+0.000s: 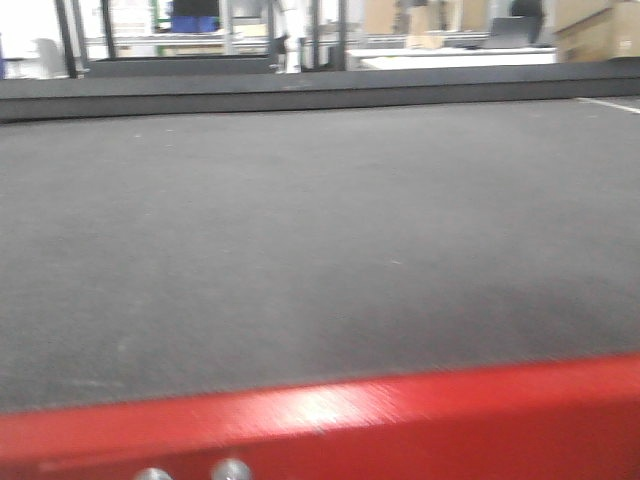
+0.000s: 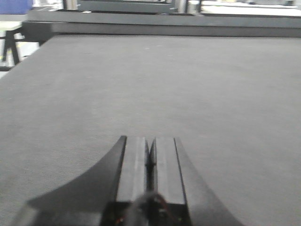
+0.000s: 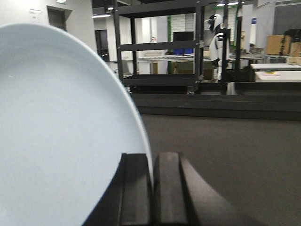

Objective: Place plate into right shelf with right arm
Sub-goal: 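Drive the base, holding the plate, to the shelf of blue bins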

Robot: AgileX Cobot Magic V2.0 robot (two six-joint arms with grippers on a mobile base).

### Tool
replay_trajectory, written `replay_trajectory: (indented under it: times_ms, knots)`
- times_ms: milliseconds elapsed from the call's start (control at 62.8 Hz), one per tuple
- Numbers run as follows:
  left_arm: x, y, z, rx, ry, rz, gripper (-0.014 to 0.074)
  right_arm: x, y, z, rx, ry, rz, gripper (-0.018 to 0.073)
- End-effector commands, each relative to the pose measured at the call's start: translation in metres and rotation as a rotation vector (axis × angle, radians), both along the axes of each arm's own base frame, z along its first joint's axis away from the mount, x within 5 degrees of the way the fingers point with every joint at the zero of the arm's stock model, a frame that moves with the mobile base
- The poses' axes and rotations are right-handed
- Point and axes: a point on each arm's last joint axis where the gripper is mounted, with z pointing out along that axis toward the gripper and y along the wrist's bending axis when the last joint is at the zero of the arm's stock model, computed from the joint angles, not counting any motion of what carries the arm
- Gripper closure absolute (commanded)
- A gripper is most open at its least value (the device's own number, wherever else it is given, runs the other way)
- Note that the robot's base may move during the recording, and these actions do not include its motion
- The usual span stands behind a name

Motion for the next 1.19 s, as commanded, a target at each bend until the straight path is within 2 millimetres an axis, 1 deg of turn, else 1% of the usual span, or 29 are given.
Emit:
replay_trajectory:
  times_ms: [0, 1179]
  knots:
    - [0.0000, 0.0003, 0.0047, -0.013, -0.081, 0.004, 0.0643, -0.0028, -0.0038, 0.0190, 0.050, -0.120, -0.029, 0.0502]
    - [0.0000, 0.0003, 0.0047, -0.013, -0.081, 0.004, 0.0643, -0.0028, -0.0038, 0.0190, 0.050, -0.120, -0.029, 0.0502]
